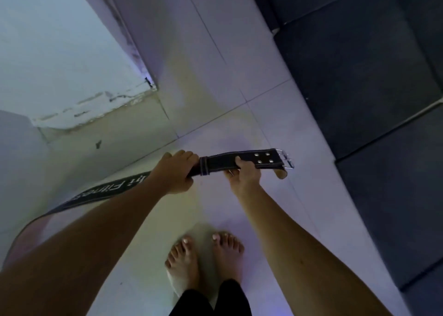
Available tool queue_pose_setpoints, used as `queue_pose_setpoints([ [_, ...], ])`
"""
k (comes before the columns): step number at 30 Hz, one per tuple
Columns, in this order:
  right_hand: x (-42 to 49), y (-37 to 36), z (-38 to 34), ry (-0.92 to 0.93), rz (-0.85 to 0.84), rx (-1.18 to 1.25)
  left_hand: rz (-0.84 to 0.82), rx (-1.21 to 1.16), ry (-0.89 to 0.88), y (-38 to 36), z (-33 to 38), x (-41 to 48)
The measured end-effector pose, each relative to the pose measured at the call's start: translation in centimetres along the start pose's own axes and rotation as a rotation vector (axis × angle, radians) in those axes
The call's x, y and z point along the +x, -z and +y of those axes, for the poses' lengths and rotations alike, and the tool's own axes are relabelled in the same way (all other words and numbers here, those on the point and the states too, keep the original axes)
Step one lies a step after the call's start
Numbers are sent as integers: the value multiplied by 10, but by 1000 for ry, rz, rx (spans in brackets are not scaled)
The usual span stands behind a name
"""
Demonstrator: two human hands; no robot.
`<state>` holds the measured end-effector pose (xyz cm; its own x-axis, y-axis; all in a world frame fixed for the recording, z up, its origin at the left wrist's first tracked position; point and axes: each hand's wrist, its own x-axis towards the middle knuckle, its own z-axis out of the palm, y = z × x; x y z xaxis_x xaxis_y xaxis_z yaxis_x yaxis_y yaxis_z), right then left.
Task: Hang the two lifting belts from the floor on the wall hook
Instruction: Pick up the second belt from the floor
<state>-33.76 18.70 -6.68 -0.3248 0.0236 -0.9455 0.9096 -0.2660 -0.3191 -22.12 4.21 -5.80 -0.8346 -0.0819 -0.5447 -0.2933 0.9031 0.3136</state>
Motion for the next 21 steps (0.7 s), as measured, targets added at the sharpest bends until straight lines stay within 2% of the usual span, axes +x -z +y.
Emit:
queue_pose_setpoints([
  [1,-8,1,-3,0,-29,-37,-79,-94,76,3,2,-2],
  [3,-27,4,-8,3,-114,-97,-129,-533,268,17,10,-9],
  [5,-46,6,-15,-14,-231,-137,57,-1004,471,35,20,-12],
  [6,-56,7,-18,-29,-296,-162,149,-1125,543,44,25,-15],
  [7,-66,6,-21,-39,-358,-203,201,-1189,580,55,30,-20],
  [9,-91,0,-28,-42,-461,-332,177,-1233,552,79,39,-30],
  [11,-120,-12,-35,-29,-539,-483,123,-1216,488,105,48,-38],
  [14,-167,-30,-45,-23,-683,-670,179,-1165,446,154,58,-50],
  [18,-240,-56,-50,13,-833,-937,268,-1415,449,231,59,-83],
  [21,-302,-74,-60,87,-840,-971,363,-1516,463,285,64,-125],
])
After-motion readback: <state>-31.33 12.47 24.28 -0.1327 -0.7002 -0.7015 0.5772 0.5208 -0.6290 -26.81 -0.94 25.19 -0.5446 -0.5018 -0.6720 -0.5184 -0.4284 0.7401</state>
